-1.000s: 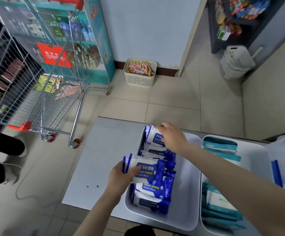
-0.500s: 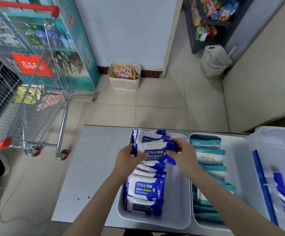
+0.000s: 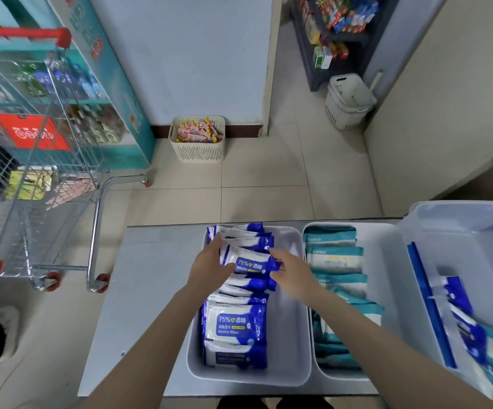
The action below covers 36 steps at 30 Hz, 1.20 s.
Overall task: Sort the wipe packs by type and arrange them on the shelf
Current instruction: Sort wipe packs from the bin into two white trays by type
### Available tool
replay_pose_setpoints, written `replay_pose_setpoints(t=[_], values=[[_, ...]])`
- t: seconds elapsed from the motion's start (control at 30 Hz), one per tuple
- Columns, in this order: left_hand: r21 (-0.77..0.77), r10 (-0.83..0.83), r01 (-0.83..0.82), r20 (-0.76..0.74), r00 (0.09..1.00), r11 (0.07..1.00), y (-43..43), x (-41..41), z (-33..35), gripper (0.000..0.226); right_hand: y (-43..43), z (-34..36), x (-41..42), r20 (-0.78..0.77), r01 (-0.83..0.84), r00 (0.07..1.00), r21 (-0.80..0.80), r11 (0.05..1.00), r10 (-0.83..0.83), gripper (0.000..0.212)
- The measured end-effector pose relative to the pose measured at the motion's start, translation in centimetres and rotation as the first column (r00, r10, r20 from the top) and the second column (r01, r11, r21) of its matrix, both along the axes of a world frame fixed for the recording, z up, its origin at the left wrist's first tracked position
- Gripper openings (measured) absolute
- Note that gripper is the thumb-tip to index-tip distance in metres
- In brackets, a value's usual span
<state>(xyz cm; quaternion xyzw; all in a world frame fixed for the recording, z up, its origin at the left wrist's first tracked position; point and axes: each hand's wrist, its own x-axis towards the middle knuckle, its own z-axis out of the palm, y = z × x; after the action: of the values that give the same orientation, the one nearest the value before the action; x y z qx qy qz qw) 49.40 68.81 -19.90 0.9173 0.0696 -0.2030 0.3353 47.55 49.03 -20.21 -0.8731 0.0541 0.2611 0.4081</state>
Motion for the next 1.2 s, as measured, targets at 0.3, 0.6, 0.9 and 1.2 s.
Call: replay_pose_setpoints(t=[0.3,0.6,0.9,1.2], values=[[0.547,-0.506,0.288,0.300,0.809,0.786,-2.0,-0.2,-2.1,0.070,1.4,-0.5,0.2,0.095,-0.008,0.995,-0.024,1.000,0.010,0.047],[0.768,-0.622,0.390,0.014,0.783,0.508,1.0,0.7,-2.4,0.083,3.5,-2.7,0.8,-0.145,0.074,0.988,0.154,0.985,-0.052,0.043],[0.363,-0.291,0.204,0.203,0.935,0.909,-3.2,-0.3,2.0,0.055,-0.9,1.2,-1.9,0.034,0.095,0.994,0.120,0.988,-0.100,0.037],[-0.183,-0.208,0.235,0.154,0.966,0.955,-17.8,-5.9,3.4,0.023,-16.4,6.6,-8.1,0.216,0.418,0.877,0.096,0.903,-0.429,0.040]])
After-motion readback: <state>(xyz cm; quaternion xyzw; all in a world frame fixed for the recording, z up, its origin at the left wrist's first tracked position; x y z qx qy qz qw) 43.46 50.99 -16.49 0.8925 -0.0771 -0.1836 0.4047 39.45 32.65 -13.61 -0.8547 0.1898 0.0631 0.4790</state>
